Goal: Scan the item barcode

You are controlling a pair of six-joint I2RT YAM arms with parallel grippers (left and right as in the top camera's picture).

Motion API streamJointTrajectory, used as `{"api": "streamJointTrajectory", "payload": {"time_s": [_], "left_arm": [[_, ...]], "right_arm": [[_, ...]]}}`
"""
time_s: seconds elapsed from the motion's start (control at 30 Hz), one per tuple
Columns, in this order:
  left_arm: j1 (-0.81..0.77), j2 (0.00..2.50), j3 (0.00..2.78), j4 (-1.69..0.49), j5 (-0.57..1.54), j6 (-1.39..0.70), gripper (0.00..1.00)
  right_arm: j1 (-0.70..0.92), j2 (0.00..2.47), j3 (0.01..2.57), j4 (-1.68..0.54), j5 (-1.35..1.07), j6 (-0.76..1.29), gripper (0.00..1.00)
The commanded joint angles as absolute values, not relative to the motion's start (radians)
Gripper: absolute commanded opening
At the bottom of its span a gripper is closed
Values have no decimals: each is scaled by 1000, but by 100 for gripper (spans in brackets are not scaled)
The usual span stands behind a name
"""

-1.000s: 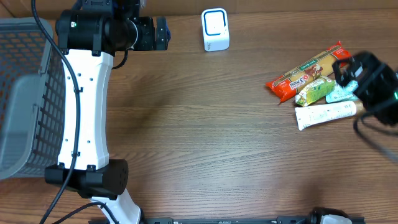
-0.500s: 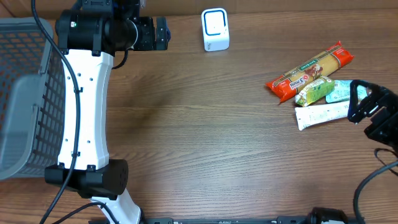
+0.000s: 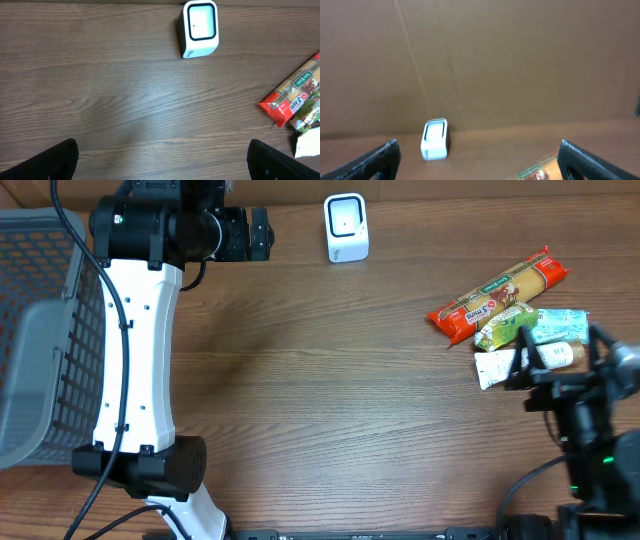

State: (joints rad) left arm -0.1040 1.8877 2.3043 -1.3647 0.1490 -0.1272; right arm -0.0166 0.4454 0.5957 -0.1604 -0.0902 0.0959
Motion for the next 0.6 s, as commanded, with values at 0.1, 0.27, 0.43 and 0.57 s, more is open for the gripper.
{"api": "streamJointTrajectory", "payload": {"time_s": [0.1, 0.27, 0.43, 0.57], "left_arm": [[-105, 1893, 2310, -1364, 147, -112, 100], [-105, 1893, 2310, -1364, 147, -112, 99], [-105, 1893, 2310, -1364, 147, -112, 99], [-105, 1893, 2310, -1364, 147, -112, 100]], "right_arm": [[22, 278, 248, 95, -78, 66, 100], [47, 161, 79, 134, -69, 66, 100], [62, 62, 8, 60, -65, 70, 100], [81, 3, 8, -84, -64, 79, 100]]}}
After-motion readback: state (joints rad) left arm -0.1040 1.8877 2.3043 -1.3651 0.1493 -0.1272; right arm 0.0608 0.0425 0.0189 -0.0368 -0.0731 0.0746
